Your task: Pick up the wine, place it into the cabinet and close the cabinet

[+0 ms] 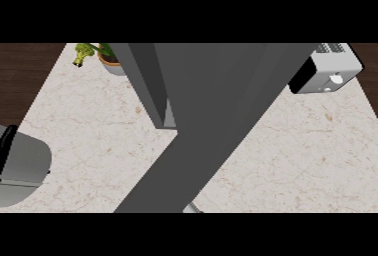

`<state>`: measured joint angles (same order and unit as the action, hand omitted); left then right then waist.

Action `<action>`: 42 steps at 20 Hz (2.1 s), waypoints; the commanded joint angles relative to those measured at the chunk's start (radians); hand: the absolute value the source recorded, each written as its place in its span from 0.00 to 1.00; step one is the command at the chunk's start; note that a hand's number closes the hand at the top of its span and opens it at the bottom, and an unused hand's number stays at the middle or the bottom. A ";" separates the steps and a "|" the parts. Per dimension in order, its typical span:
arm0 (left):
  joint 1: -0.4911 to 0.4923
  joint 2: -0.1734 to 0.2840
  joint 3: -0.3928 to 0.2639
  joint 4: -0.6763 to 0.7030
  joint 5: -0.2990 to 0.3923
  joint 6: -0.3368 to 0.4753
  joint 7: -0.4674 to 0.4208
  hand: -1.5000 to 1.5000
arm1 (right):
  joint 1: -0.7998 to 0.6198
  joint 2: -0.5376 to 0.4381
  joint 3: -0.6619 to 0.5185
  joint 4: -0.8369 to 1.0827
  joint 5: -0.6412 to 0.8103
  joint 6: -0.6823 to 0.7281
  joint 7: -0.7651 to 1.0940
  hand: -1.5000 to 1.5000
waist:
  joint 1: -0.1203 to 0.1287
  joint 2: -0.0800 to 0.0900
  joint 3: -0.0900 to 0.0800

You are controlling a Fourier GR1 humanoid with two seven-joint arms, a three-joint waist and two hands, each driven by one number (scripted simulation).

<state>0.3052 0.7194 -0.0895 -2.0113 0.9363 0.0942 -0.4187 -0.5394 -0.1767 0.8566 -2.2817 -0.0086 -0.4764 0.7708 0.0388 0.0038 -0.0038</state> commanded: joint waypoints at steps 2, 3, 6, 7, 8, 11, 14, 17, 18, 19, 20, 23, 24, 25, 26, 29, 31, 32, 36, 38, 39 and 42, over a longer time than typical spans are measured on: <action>-0.008 -0.025 -0.025 -0.003 -0.019 0.008 0.014 0.00 | -0.298 0.170 -0.094 0.244 -0.061 -0.074 0.006 1.00 | 0.008 -0.003 0.000; -0.036 -0.043 -0.032 0.013 -0.028 0.031 0.012 0.00 | -0.342 0.171 -0.156 0.312 -0.120 -0.057 -0.032 1.00 | 0.008 0.003 0.001; -0.004 -0.027 -0.005 0.001 -0.022 -0.003 0.018 0.00 | -0.470 0.174 -0.189 0.490 -0.172 -0.096 -0.100 1.00 | 0.022 0.001 0.001; -0.037 -0.038 0.014 0.076 -0.022 -0.030 0.001 0.00 | -0.530 0.175 -0.199 0.518 -0.182 -0.110 -0.092 1.00 | 0.007 0.000 0.001; -0.072 -0.031 0.029 0.072 -0.004 -0.004 0.036 0.00 | -0.548 0.175 -0.239 0.574 -0.221 -0.080 -0.136 1.00 | 0.002 0.003 0.002; -0.006 -0.060 -0.014 0.000 -0.052 0.022 0.029 0.00 | -0.637 0.176 -0.287 0.700 -0.187 -0.030 -0.165 1.00 | 0.000 -0.002 0.003; -0.087 -0.101 -0.042 0.067 -0.092 0.047 0.019 0.00 | -0.671 0.176 -0.301 0.830 -0.141 0.021 -0.243 1.00 | -0.017 0.002 0.002; -0.048 -0.075 0.009 -0.006 -0.067 0.056 0.061 0.00 | -0.720 0.167 -0.425 0.956 -0.164 0.083 -0.272 1.00 | -0.010 0.000 0.003; -0.034 -0.095 0.002 0.005 -0.079 0.035 0.036 0.00 | -0.691 0.146 -0.440 0.977 -0.178 0.121 -0.312 1.00 | -0.013 0.000 0.003; 0.011 -0.099 0.025 -0.006 -0.079 0.007 0.022 0.00 | -0.689 0.165 -0.440 0.977 -0.169 0.124 -0.296 1.00 | -0.014 -0.003 0.003; -0.048 -0.109 0.006 0.063 -0.095 0.006 0.029 0.00 | -0.661 0.176 -0.415 1.040 -0.197 0.099 -0.387 1.00 | -0.015 0.002 0.003; -0.097 -0.104 0.013 0.061 -0.102 0.034 0.078 0.00 | -0.706 0.176 -0.505 1.157 -0.200 0.194 -0.441 1.00 | -0.020 0.002 0.003; -0.079 -0.106 0.021 0.062 -0.104 -0.007 0.056 0.00 | -0.669 0.177 -0.513 1.159 -0.202 0.206 -0.473 1.00 | -0.020 0.001 0.003; -0.022 -0.095 0.035 0.020 -0.092 -0.008 0.066 0.00 | -0.644 0.153 -0.522 1.176 -0.207 0.222 -0.500 1.00 | -0.011 0.001 0.003; -0.086 -0.096 0.049 0.059 -0.072 0.010 0.095 0.00 | -0.695 0.171 -0.531 1.207 -0.188 0.202 -0.486 1.00 | -0.019 0.002 0.003; -0.075 -0.117 0.037 0.083 -0.102 -0.016 0.055 0.00 | -0.680 0.117 -0.567 1.236 -0.209 0.254 -0.528 1.00 | -0.017 0.005 0.003; -0.085 -0.100 0.045 0.024 -0.082 0.022 0.116 0.00 | -0.642 0.143 -0.533 1.250 -0.181 0.249 -0.574 1.00 | -0.016 0.004 0.004; -0.121 -0.127 0.010 0.031 -0.111 0.056 0.107 0.00 | -0.713 0.116 -0.575 1.278 -0.202 0.272 -0.526 1.00 | -0.020 0.007 0.003; -0.090 -0.117 0.051 0.053 -0.097 0.012 0.088 0.00 | -0.663 0.062 -0.558 1.299 -0.169 0.304 -0.586 1.00 | -0.015 0.010 0.002; -0.106 -0.117 0.043 0.050 -0.091 0.004 0.097 0.00 | -0.655 0.048 -0.547 1.308 -0.144 0.298 -0.610 1.00 | -0.019 0.012 0.002; -0.088 -0.120 0.023 0.031 -0.115 0.020 0.101 0.00 | -0.643 0.049 -0.551 1.294 -0.144 0.291 -0.615 1.00 | -0.018 0.008 0.003; -0.126 -0.101 0.056 0.065 -0.096 0.006 0.117 0.00 | -0.674 0.054 -0.564 1.304 -0.150 0.301 -0.602 1.00 | -0.021 0.009 0.002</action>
